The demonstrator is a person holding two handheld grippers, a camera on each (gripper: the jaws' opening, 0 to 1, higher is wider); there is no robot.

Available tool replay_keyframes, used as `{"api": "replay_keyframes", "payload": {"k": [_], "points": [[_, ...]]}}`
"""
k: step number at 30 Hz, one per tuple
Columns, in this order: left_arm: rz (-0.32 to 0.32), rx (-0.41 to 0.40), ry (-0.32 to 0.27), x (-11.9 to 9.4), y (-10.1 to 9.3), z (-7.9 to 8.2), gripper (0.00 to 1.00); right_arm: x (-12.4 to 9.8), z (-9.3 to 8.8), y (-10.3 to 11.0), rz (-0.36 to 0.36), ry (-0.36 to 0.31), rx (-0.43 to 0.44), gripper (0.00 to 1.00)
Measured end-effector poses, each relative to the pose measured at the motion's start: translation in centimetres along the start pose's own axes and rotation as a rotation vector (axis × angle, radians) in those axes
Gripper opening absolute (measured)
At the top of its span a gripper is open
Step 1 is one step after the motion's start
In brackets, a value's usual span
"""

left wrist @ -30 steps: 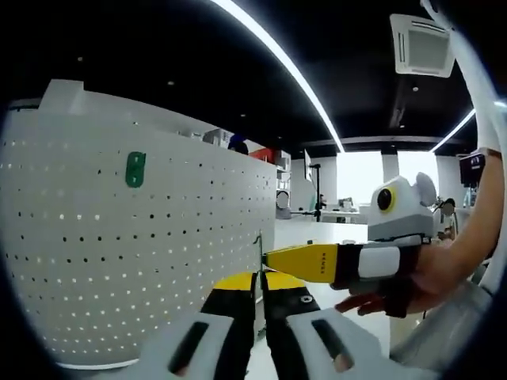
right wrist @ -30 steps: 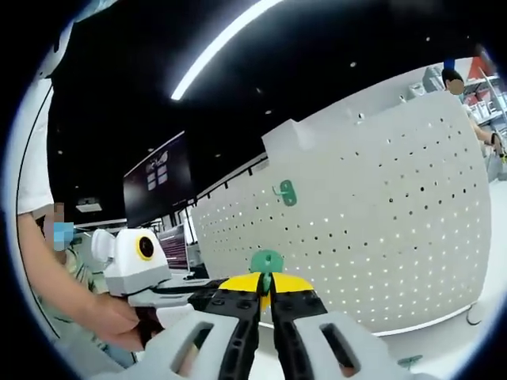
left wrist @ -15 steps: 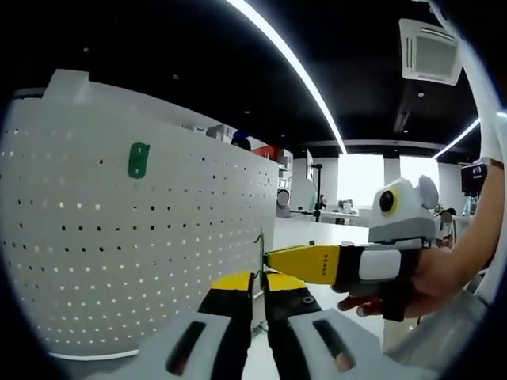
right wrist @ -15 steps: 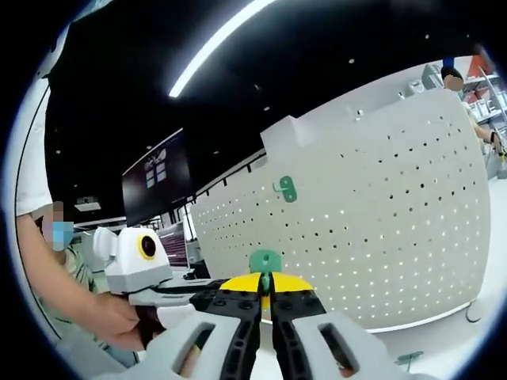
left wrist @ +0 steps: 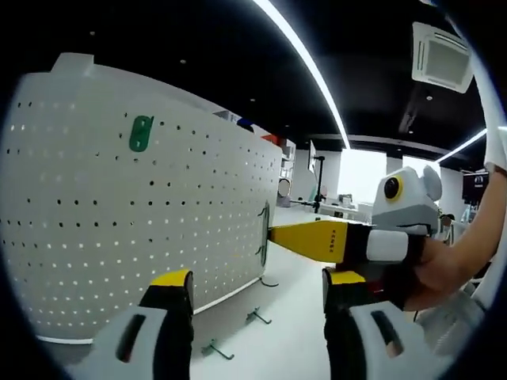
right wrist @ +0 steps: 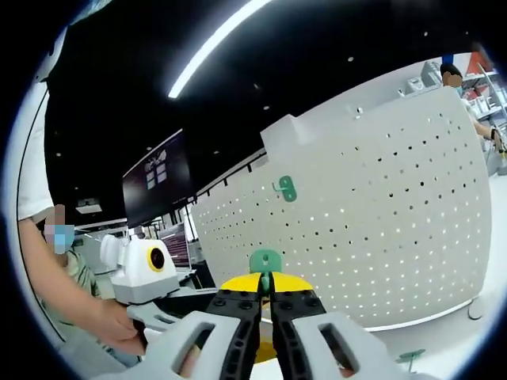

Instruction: Insert the hook assembly into the mounting plate slot until the hook locks in place.

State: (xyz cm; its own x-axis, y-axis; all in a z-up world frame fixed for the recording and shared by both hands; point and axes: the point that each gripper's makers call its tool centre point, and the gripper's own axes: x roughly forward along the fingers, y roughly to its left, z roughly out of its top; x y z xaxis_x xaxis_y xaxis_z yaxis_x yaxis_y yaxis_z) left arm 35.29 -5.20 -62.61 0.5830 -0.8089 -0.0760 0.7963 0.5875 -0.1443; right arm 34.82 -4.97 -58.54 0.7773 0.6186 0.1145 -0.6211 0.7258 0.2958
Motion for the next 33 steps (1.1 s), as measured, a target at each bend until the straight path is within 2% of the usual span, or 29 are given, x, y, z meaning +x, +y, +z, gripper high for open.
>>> {"api": "replay_keyframes", "payload": {"k": [3, 5, 13, 24, 27, 33], "points": [[-0.004, 0.000, 0.005, 0.0, -0.1, -0.2, 0.70, 0.0, -0.1, -0.1, -0.005, 0.002, 0.004, 0.00], [-0.008, -0.024, -0.007, 0.0, -0.2, 0.0, 0.69, 0.0, -0.1, 0.0, -0.006, 0.010, -0.026, 0.00], [-0.010, 0.008, 0.011, -0.1, -0.4, -0.4, 0.68, 0.1, 0.3, 0.0, -0.057, 0.062, -0.314, 0.01], [-0.002, -0.007, -0.003, -0.4, -0.2, -0.1, 0.66, 0.5, 0.8, -0.7, -0.085, 0.049, -0.281, 0.01], [0.009, 0.017, 0.007, -0.8, -0.1, -0.3, 0.65, 0.9, 1.2, -1.3, -0.110, 0.041, -0.265, 0.01], [0.065, 0.031, -0.011, -2.3, 1.1, 0.0, 0.64, 2.0, 2.5, -2.2, -0.155, 0.020, -0.264, 0.01]]}}
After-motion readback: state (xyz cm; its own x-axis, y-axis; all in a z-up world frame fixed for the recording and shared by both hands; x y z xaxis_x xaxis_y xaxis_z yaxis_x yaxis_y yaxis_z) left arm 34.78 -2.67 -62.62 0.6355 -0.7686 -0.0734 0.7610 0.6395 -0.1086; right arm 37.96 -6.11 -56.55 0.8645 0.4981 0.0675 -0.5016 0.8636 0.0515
